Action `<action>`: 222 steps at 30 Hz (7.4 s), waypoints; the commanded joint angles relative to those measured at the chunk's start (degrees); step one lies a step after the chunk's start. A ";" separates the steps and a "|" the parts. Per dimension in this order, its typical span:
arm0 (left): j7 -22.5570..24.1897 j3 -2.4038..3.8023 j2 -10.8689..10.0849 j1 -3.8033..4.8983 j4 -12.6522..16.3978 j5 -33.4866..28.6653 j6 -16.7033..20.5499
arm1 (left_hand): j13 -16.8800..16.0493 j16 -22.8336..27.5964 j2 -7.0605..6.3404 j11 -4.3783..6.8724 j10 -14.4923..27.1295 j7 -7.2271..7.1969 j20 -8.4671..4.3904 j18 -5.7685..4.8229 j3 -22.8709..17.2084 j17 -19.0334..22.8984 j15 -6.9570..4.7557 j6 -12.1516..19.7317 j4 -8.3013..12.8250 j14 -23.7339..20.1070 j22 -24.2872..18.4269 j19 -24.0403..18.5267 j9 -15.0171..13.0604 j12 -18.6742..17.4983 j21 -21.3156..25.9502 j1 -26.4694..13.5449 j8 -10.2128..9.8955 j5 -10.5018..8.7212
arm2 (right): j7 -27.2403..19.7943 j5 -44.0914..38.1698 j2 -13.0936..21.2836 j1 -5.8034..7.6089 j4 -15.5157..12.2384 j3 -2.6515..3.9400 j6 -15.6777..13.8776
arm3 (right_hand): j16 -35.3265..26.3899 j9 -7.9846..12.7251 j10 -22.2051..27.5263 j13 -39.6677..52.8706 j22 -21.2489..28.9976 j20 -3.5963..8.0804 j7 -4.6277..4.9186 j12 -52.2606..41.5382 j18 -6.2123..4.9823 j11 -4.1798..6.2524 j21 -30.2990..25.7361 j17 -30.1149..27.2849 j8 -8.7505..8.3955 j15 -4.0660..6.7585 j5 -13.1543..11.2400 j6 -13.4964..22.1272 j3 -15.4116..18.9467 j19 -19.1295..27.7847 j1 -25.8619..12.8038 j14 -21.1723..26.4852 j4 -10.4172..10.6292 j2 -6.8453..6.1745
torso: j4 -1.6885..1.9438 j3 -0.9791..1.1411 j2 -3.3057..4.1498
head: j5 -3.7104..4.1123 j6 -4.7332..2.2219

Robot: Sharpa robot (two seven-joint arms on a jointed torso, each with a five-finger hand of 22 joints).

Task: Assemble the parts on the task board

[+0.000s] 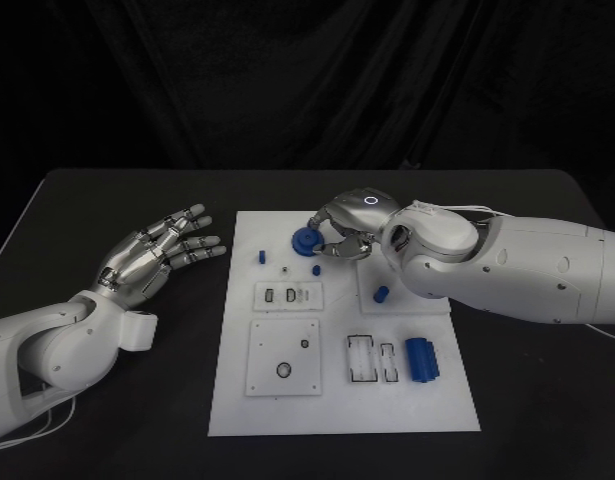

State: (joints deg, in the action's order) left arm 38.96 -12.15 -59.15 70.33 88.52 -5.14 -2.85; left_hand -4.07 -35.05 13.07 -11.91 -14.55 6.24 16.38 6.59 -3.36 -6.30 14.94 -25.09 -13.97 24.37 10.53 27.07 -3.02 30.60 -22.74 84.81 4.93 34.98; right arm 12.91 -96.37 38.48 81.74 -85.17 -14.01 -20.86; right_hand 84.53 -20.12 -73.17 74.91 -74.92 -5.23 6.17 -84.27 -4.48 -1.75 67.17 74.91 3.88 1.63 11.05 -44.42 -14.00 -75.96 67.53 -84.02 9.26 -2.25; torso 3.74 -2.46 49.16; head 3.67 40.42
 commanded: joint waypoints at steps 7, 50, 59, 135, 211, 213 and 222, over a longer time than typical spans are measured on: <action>1.97 0.05 -0.44 -0.09 0.89 0.18 0.31 | 0.06 -0.47 -0.69 -0.23 0.06 0.34 -0.16 -1.10 -0.79 0.13 -0.07 -0.48 0.21 -0.50 0.14 -0.51 -0.14 0.53 -0.27 -0.34 0.10 0.50 | -3.33 -0.33 4.59 -0.08 -3.20 0.01 -8.29 | -0.12 0.59 0.50 3.41 -8.14 -0.10 -0.07 0.28 -0.74 -0.09 0.65 8.98 0.57 -0.53 0.40 -1.34 0.43 -0.20 0.57 -0.85 0.11 0.74 | -0.05 0.03 0.01 | -1.03 -0.01; 1.29 0.06 1.25 -0.03 1.38 3.26 0.77 | 0.00 -1.19 -1.58 -0.42 -0.36 0.45 -0.22 -1.06 -1.95 0.18 -0.18 -1.32 0.82 -0.33 0.39 -0.38 -0.24 1.07 -0.78 -0.49 0.41 0.75 | -0.63 6.43 27.59 -0.08 -10.88 -0.26 -6.98 | -0.07 5.24 -1.80 2.89 -9.53 1.15 -1.18 0.64 0.27 1.22 4.75 9.06 -0.10 0.81 -3.07 -1.16 2.11 -3.94 7.22 -1.88 2.22 -1.88 | -0.65 1.50 -2.24 | -0.72 1.08; 1.41 0.06 1.36 -0.04 1.07 3.26 0.34 | 0.01 -1.22 -1.55 -0.44 -0.36 0.45 -0.22 -1.07 -2.17 0.22 -0.17 -1.15 0.87 -0.40 0.40 -0.44 -0.21 1.10 -0.80 -0.50 0.36 0.81 | -1.19 6.43 26.19 -0.87 -9.51 -0.26 -6.17 | -0.39 5.51 -1.58 2.61 -9.39 1.18 -1.08 0.83 0.19 1.18 4.25 8.76 0.02 0.80 -3.74 -1.20 2.38 -3.71 7.58 -1.69 2.54 -2.07 | -0.78 1.41 -2.32 | -0.72 1.78; 0.01 0.05 2.10 -0.92 -0.54 3.26 -2.09 | 0.08 -1.29 -1.44 -0.61 -0.18 0.52 -0.22 -1.14 -3.05 0.36 -0.11 -0.63 1.04 -0.72 0.43 -0.73 -0.11 1.13 -0.86 -0.62 0.19 0.82 | -2.85 6.43 18.96 -3.99 -1.69 -0.24 -8.30 | -3.00 3.74 -0.42 1.57 -8.76 0.95 -0.78 1.68 -0.29 0.86 0.96 6.42 6.28 0.54 -1.09 -8.99 3.45 -2.72 14.05 -0.27 2.73 -1.59 | -0.75 1.44 -2.17 | -0.73 2.59; -0.67 0.05 1.59 -1.93 -0.41 3.26 -2.29 | 0.11 -1.38 -1.54 -0.69 -0.01 0.62 -0.21 -1.20 -3.60 0.46 -0.05 -0.48 1.15 -0.92 0.47 -0.93 -0.09 1.14 -0.91 -0.82 0.13 0.71 | -18.71 19.54 6.98 -12.70 -8.98 -0.06 -20.58 | -10.99 0.65 15.12 -8.58 -1.60 -2.36 1.06 8.52 -5.05 -2.29 -28.69 -1.29 10.29 -3.50 11.77 -8.78 -0.53 23.37 13.80 17.50 2.66 -3.39 | -0.80 1.48 -2.16 | -2.05 2.83; -0.67 0.05 1.58 -1.96 -0.42 3.26 -2.29 | 0.11 -1.38 -1.54 -0.69 -0.01 0.62 -0.21 -1.20 -3.60 0.46 -0.05 -0.48 1.15 -0.92 0.47 -0.93 -0.09 1.14 -0.91 -0.82 0.13 0.71 | -18.77 19.78 6.89 -12.70 -8.88 -0.05 -20.39 | -12.87 0.78 17.64 -10.59 -1.45 -2.76 1.19 9.93 -5.00 -2.67 -29.71 -3.41 10.05 -3.95 11.76 -8.58 -0.78 25.28 13.76 21.75 2.65 -3.50 | -0.78 1.48 -2.17 | -2.03 2.83; -0.68 0.05 1.55 -2.05 -0.46 3.26 -2.28 | 0.11 -1.38 -1.54 -0.69 -0.01 0.62 -0.21 -1.20 -3.60 0.46 -0.05 -0.48 1.15 -0.92 0.47 -0.93 -0.09 1.14 -0.91 -0.82 0.13 0.71 | -16.36 20.08 6.64 -12.70 -8.72 -0.04 -17.06 | -19.72 1.96 32.20 -19.59 -1.31 -4.58 2.11 15.97 -4.27 -5.06 -32.80 -12.35 7.43 -6.47 9.11 -5.72 -0.84 30.96 13.03 40.54 2.77 -4.21 | -0.71 1.48 -2.17 | -1.88 2.98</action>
State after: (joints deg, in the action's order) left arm 37.80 -12.15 -57.66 68.39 87.98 -1.88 -4.41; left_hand -4.02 -36.14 11.78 -12.31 -14.55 6.85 16.17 5.68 -6.60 -5.92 14.94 -26.11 -12.81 23.96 10.94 26.44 -3.19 31.45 -23.26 84.13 5.15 35.51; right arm -4.80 -76.76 45.17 69.20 -93.87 -14.07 -39.83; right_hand 64.91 -18.22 -41.11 55.41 -74.96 -9.86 8.22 -68.36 -8.53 -6.77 34.46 62.64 11.41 -4.77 20.35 -50.36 -14.81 -45.14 80.74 -43.68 11.93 -6.11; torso 2.98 -0.98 46.97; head 1.70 43.40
